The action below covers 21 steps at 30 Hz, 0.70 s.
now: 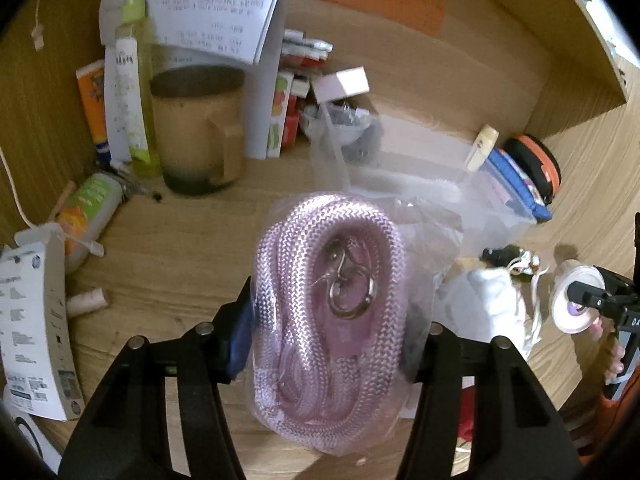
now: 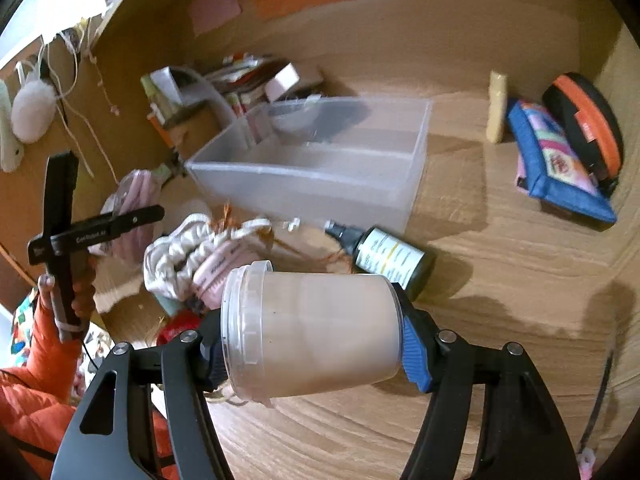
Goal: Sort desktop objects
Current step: 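Carry the pink rope bag and white jar over the clear plastic bin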
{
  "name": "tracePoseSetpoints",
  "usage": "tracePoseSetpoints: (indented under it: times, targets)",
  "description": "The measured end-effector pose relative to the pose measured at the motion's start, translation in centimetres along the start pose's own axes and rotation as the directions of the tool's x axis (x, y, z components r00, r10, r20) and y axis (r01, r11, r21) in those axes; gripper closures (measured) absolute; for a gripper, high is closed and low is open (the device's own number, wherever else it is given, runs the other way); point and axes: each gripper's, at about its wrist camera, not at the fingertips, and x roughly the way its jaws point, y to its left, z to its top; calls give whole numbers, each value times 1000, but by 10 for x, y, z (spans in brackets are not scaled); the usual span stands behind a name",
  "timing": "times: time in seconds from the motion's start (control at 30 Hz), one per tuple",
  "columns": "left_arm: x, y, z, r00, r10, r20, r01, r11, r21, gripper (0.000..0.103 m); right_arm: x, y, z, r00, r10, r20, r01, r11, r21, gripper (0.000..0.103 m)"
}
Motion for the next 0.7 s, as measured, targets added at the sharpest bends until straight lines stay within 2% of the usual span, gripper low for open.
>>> tracePoseSetpoints:
  times: [0.37,0.7]
  targets:
    - [-28,-9,30,993,12,121,-13,1000,11,47,-23,-9,32,994,-23,109,20,999,26,39]
    - [-21,-29,72,987,-29,156,18,998,66,47,-16,-16,64,989,-59,138,57,998,18,39]
